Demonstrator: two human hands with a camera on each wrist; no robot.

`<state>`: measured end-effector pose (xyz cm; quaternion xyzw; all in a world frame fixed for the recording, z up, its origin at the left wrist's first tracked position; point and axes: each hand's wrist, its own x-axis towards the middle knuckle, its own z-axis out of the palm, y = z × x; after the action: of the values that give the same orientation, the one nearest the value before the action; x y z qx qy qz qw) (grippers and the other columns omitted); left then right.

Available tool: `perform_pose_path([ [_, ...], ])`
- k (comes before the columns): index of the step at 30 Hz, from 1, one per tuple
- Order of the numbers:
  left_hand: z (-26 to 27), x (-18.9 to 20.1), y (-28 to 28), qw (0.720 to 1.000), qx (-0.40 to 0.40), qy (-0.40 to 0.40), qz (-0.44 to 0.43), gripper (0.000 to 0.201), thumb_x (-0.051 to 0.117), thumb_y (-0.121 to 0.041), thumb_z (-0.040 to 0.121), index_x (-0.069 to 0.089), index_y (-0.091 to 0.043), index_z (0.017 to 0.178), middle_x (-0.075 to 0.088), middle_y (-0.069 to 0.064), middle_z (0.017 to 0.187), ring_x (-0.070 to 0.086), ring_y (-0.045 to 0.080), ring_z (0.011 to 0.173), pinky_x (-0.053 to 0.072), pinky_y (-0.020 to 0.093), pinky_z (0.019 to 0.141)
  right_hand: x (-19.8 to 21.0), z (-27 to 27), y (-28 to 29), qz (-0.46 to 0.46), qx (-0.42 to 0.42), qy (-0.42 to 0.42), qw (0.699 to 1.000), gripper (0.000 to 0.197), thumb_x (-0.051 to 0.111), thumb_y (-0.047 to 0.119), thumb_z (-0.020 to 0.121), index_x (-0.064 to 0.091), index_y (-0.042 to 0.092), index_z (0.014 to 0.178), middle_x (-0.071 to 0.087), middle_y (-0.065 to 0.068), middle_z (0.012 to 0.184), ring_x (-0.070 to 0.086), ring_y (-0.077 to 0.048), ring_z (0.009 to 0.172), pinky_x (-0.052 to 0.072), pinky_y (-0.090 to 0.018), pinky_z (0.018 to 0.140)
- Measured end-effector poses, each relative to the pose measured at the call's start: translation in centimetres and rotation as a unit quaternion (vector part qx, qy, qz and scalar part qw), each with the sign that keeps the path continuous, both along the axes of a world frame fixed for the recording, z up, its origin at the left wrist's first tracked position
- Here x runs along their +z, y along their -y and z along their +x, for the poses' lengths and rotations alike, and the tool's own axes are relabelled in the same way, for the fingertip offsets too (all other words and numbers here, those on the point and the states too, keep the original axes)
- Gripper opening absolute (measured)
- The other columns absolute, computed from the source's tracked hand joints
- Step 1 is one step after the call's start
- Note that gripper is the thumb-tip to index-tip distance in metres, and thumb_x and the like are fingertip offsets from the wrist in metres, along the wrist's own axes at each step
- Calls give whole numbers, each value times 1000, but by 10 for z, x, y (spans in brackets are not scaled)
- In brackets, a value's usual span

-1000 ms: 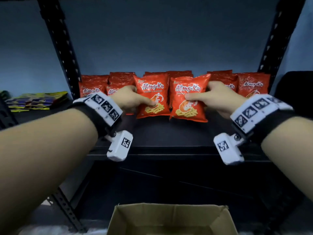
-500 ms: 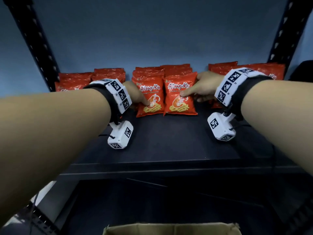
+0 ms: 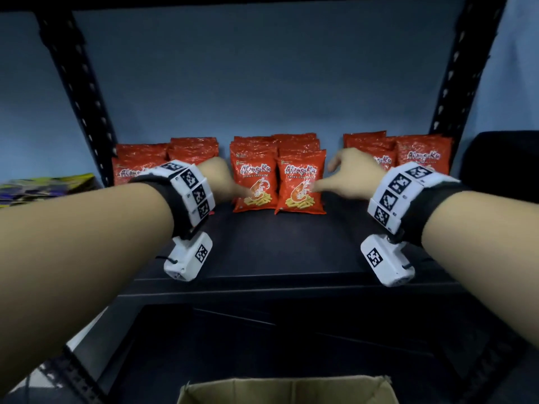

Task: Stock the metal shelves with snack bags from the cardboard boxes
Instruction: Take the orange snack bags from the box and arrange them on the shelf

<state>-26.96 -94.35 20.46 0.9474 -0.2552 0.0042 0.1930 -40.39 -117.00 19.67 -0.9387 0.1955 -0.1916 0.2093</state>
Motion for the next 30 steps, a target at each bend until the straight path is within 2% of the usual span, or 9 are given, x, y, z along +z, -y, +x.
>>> perform_pose_path([
  [3, -18, -10, -18, 995, -78, 2, -57, 44, 87, -45, 77, 69, -15, 103, 72, -1, 89, 69, 17, 84, 56, 35, 79, -5, -28, -25, 47, 84, 12, 995, 47, 92, 48, 68, 68, 17, 94, 72, -3, 86, 69, -21, 79, 53, -35, 75],
  [6, -51, -24, -38, 983, -166, -27, -80, 34, 89, -35, 78, 66, -23, 100, 74, -7, 88, 72, 10, 82, 58, 34, 85, -17, -55, -47, 96, 147, -13, 984, 38, 92, 37, 73, 68, 19, 96, 76, -8, 87, 65, -12, 67, 52, -30, 69],
  [11, -98, -57, -71, 961, -246, -123, -41, 28, 86, -30, 83, 68, -18, 101, 76, 3, 81, 69, 11, 69, 53, 24, 66, -62, -97, -81, 158, 205, -52, 964, 37, 92, 32, 75, 68, 17, 99, 77, -2, 80, 65, -9, 63, 50, -28, 64],
  [13, -111, -79, -80, 955, -255, -151, -25, 27, 85, -29, 84, 68, -18, 101, 76, 5, 81, 68, 10, 68, 51, 23, 65, -88, -109, -91, 176, 219, -86, 956, 36, 91, 32, 77, 68, 17, 100, 77, -1, 80, 65, -10, 64, 51, -29, 64],
  [18, -132, -157, -92, 942, -239, -234, 27, 28, 86, -31, 83, 67, -20, 102, 77, 2, 84, 71, 13, 73, 57, 37, 76, -163, -125, -112, 222, 218, -147, 939, 36, 90, 33, 78, 68, 17, 101, 77, 0, 80, 65, -5, 63, 50, -25, 62],
  [22, -147, -220, -98, 939, -231, -236, 94, 28, 84, -34, 83, 70, -23, 104, 75, -7, 87, 68, 5, 77, 54, 22, 73, -230, -127, -119, 219, 205, -215, 929, 38, 90, 40, 76, 68, 20, 100, 75, 0, 79, 66, -8, 67, 51, -27, 65],
  [24, -152, -253, -103, 933, -222, -248, 140, 28, 84, -33, 82, 71, -24, 105, 73, -10, 88, 68, 7, 82, 55, 25, 81, -265, -128, -123, 187, 208, -271, 921, 38, 89, 41, 76, 69, 20, 100, 69, 5, 79, 63, -8, 72, 47, -24, 65],
  [27, -157, -297, -110, 915, -217, -275, 201, 26, 83, -22, 82, 71, -19, 104, 68, -9, 88, 67, 16, 90, 56, 34, 91, -313, -130, -129, 147, 225, -344, 900, 34, 86, 36, 80, 69, 19, 103, 58, 14, 91, 61, -13, 87, 45, -25, 70],
  [30, -162, -331, -111, 903, -206, -308, 219, 23, 81, -15, 83, 69, -16, 103, 64, -8, 89, 61, 11, 82, 53, 29, 85, -350, -127, -135, 150, 223, -389, 881, 40, 87, 36, 79, 71, 13, 107, 63, 3, 106, 59, -16, 96, 49, -31, 80],
])
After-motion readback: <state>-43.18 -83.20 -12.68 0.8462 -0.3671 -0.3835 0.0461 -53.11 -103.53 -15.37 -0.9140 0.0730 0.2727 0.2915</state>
